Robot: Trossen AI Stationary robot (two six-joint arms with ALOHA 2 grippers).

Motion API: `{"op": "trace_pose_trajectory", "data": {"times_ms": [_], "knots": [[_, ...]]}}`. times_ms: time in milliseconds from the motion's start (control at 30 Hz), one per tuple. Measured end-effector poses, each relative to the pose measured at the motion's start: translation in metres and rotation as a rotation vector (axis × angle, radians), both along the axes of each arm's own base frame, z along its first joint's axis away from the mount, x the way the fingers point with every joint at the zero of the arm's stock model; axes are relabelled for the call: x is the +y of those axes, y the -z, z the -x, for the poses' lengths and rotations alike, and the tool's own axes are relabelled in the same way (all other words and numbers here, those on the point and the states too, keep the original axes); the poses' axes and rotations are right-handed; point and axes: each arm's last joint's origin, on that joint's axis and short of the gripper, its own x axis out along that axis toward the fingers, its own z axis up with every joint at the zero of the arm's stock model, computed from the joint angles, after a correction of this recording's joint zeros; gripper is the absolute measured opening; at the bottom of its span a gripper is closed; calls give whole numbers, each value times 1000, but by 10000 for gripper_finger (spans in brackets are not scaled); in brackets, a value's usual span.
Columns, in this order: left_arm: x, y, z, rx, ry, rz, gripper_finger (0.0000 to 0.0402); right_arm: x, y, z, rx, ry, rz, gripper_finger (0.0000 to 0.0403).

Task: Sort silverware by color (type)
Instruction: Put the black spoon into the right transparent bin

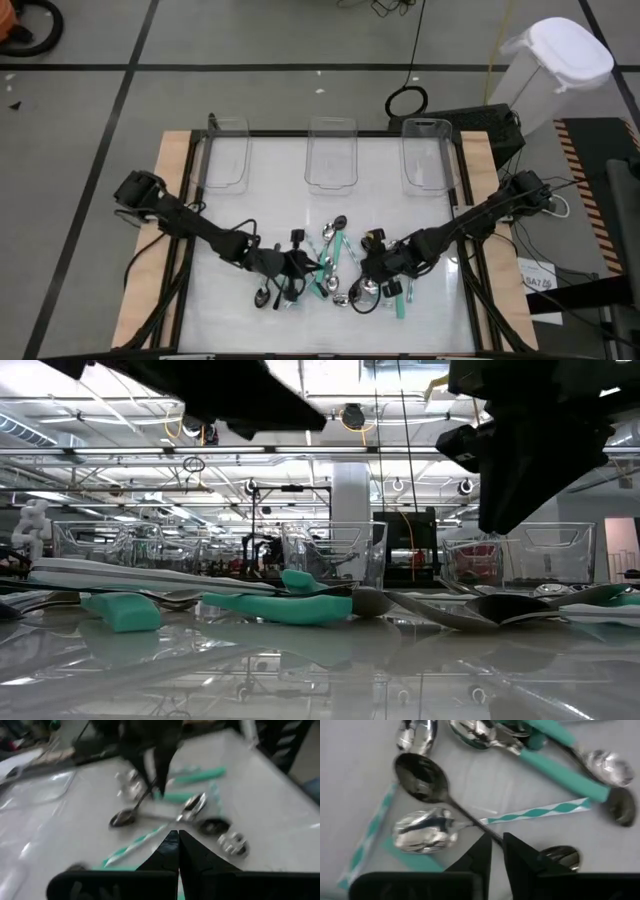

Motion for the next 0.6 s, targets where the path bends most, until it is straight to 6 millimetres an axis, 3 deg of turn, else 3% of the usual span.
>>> {"op": "trace_pose_trajectory", "data": {"times_ms": [367, 600], "knots": [[-5, 16, -10, -19, 40, 52, 1, 3, 26, -9, 75, -96, 56, 166], [-3, 20, -11, -1, 32, 53, 1, 3, 40, -13, 110, -170, 107, 202]]}}
